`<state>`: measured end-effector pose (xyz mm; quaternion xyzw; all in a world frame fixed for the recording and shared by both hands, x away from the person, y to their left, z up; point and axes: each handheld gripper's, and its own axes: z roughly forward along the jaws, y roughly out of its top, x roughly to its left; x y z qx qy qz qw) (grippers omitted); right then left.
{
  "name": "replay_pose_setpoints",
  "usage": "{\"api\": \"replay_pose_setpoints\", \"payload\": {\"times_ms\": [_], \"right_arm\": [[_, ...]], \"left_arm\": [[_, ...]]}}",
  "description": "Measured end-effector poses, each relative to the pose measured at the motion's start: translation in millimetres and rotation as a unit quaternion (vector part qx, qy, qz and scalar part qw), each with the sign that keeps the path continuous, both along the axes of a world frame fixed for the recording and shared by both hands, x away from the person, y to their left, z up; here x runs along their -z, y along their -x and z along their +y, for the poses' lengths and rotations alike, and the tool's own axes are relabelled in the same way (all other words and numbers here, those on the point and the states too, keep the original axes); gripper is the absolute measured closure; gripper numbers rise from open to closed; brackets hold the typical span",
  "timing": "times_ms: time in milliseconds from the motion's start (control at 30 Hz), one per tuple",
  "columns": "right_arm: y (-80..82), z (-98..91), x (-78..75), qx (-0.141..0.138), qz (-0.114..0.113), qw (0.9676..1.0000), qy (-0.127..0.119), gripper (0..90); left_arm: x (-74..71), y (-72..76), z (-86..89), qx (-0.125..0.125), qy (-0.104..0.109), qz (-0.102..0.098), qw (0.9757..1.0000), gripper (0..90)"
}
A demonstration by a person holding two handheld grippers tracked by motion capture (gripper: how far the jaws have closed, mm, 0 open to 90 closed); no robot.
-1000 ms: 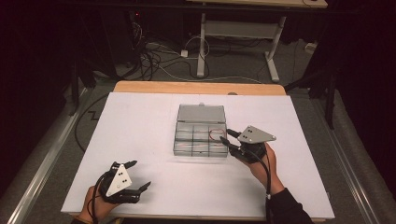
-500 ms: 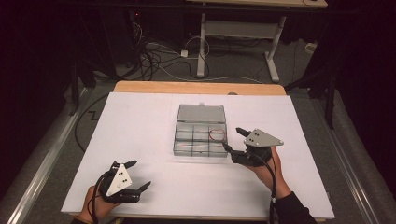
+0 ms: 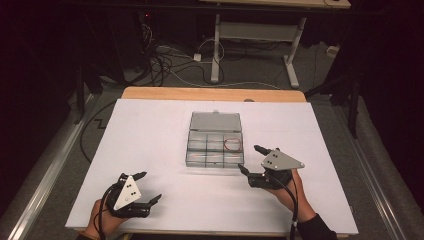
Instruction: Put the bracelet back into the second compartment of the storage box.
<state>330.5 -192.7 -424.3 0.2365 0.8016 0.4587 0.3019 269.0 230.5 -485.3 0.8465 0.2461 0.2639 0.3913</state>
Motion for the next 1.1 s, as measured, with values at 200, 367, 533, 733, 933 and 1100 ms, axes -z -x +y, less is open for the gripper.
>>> {"api": "replay_pose_setpoints", "payload": {"times_ms": [200, 367, 533, 733, 933, 1100], "right_arm": [[9.9, -7.7, 2.8, 0.004, 0.000, 1.0000, 0.007, 22.9], [18.4, -17.9, 4.8, 0.007, -0.013, 0.9999, 0.005, 23.2], [22.7, -29.3, 6.9, 0.017, -0.014, 0.9997, 0.001, 23.2], [28.3, -40.0, 9.9, 0.028, -0.019, 0.9994, -0.003, 23.2], [34.0, -49.2, 15.7, 0.037, -0.014, 0.9992, -0.005, 23.6], [38.0, -55.0, 23.9, 0.044, -0.004, 0.9990, 0.008, 23.0]], "left_arm": [[-1.1, 1.2, -0.8, 0.004, 0.005, -0.002, 1.0000, 16.3], [-1.0, 0.8, -1.2, 0.002, 0.005, -0.001, 1.0000, 16.3], [-1.1, 0.2, -1.1, 0.003, 0.005, -0.001, 1.0000, 16.3], [-1.1, -0.5, -0.5, 0.001, 0.007, 0.001, 1.0000, 16.5], [-2.3, 0.2, -0.1, 0.000, 0.012, 0.000, 0.9999, 17.3], [-4.7, 0.0, 1.3, -0.009, 0.031, -0.005, 0.9995, 17.3]]}}
